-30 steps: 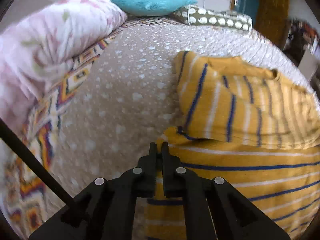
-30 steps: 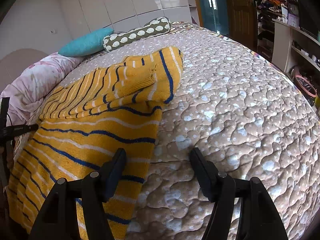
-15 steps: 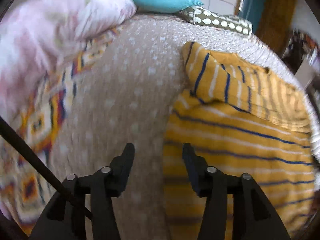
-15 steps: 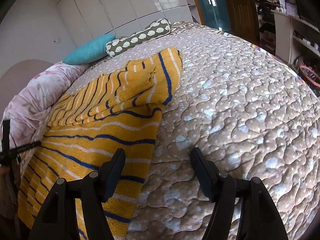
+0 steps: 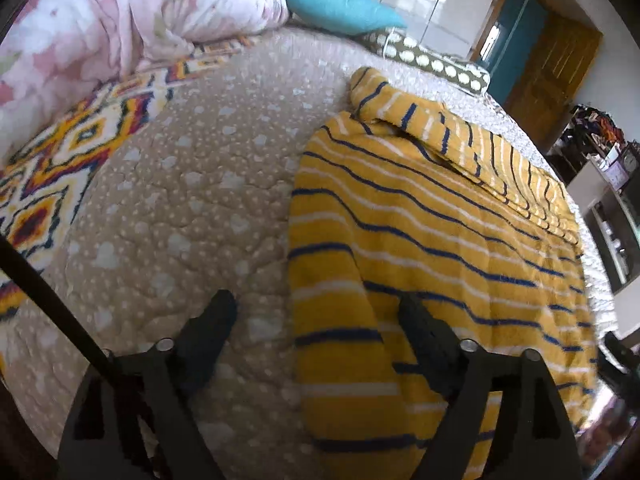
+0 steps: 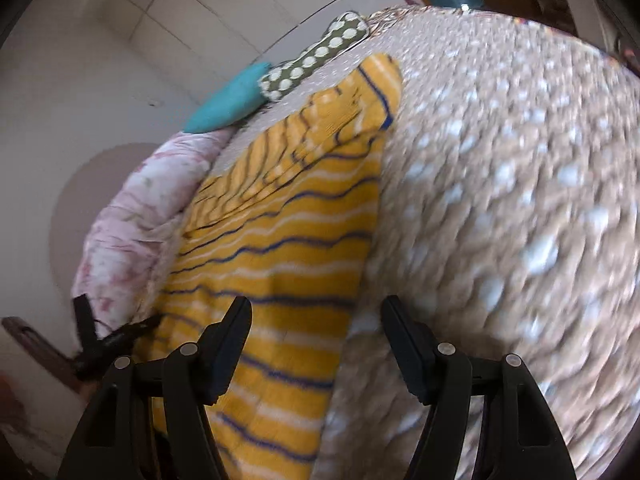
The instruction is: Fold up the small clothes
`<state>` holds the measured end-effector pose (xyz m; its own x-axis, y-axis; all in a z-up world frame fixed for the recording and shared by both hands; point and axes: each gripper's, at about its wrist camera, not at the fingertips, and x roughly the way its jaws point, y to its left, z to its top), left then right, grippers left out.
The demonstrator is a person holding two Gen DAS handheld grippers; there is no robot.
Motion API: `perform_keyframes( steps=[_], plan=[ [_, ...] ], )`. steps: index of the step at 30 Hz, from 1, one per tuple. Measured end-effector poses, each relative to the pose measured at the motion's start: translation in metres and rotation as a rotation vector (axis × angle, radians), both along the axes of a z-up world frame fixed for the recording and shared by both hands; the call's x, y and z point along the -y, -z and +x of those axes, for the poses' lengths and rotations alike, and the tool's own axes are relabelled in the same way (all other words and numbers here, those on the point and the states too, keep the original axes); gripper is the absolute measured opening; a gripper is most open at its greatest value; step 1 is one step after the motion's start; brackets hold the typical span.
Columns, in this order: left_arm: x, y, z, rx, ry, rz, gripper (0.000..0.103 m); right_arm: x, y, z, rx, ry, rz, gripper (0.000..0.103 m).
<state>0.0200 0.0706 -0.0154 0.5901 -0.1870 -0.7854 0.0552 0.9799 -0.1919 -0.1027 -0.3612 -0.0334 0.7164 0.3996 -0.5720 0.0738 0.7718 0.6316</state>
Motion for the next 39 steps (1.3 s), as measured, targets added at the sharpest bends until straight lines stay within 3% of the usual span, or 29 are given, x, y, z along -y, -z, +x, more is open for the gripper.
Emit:
perform_keyframes(
  steps=[4, 7, 10, 13, 14, 16, 18, 21, 24, 29, 30, 32, 33, 34, 39],
  plan=[
    [0.016, 0.005, -0.018, 0.085, 0.020, 0.139, 0.088, -0.010, 0.001, -0.008, -0.007, -0.008, -0.010, 0.072],
    [0.016, 0.006, -0.037, 0.123, 0.008, 0.154, 0.088, -0.004, 0.003, -0.008, -0.015, 0.017, 0.035, 0.072],
    [0.014, 0.001, -0.047, 0.110, 0.034, 0.151, 0.088, 0.004, 0.004, -0.009, -0.021, 0.010, 0.092, 0.072],
    [-0.002, -0.009, -0.049, 0.056, 0.068, 0.019, 0.085, 0.005, 0.005, -0.011, -0.016, -0.057, 0.171, 0.072],
    [-0.012, -0.012, -0.046, 0.038, 0.067, -0.058, 0.084, 0.003, 0.007, -0.014, -0.013, -0.085, 0.211, 0.072],
    [-0.040, -0.015, -0.038, -0.017, 0.063, -0.284, 0.083, 0.000, 0.010, -0.019, -0.003, -0.117, 0.266, 0.072],
    [-0.057, -0.011, -0.032, -0.067, 0.051, -0.427, 0.083, -0.005, 0.012, -0.022, 0.006, -0.151, 0.296, 0.072],
    [-0.073, -0.001, -0.017, -0.143, 0.062, -0.578, 0.083, -0.013, 0.019, -0.021, 0.013, -0.197, 0.378, 0.072],
    [-0.070, 0.000, -0.010, -0.173, 0.112, -0.616, 0.085, -0.020, 0.021, -0.023, 0.031, -0.213, 0.420, 0.072],
    [-0.047, -0.003, -0.008, -0.170, 0.195, -0.613, 0.085, -0.032, 0.036, -0.018, 0.032, -0.243, 0.594, 0.072],
    [-0.042, -0.004, -0.010, -0.163, 0.213, -0.616, 0.080, -0.032, 0.036, -0.019, 0.032, -0.244, 0.587, 0.071],
    [-0.035, -0.003, -0.014, -0.171, 0.238, -0.607, 0.058, -0.036, 0.033, -0.020, 0.029, -0.256, 0.550, 0.071],
    [-0.031, -0.001, -0.018, -0.186, 0.244, -0.596, 0.041, -0.038, 0.032, -0.020, 0.026, -0.264, 0.539, 0.071],
    [-0.028, 0.002, -0.022, -0.193, 0.239, -0.579, 0.034, -0.041, 0.032, -0.021, 0.022, -0.274, 0.528, 0.071],
    [-0.025, 0.006, -0.037, -0.178, 0.237, -0.566, 0.032, -0.047, 0.032, -0.024, 0.008, -0.303, 0.503, 0.070]
  ],
)
